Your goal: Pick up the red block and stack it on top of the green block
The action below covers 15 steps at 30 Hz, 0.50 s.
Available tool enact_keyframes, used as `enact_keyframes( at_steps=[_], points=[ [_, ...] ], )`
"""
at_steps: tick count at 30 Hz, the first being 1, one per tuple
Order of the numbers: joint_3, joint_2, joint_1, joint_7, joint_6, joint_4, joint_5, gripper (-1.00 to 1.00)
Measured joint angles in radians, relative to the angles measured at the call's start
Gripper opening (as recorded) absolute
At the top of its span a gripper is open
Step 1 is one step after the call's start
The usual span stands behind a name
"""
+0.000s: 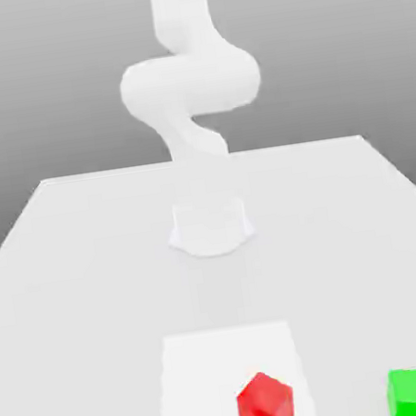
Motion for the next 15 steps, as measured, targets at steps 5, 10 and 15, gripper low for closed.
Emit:
enact_keyframes(
  at_steps=[5, 10, 15],
  points=[
    [0.079, 0.187, -0.070, 0.171, 0.068, -0.030, -0.035, 0.00],
    [0.142, 0.369, -0.123, 0.344, 0.133, -0.059, -0.079, 0.00],
    [0.179, 0.552, -0.150, 0.517, 0.197, -0.088, -0.124, 0.00]
  ],
)
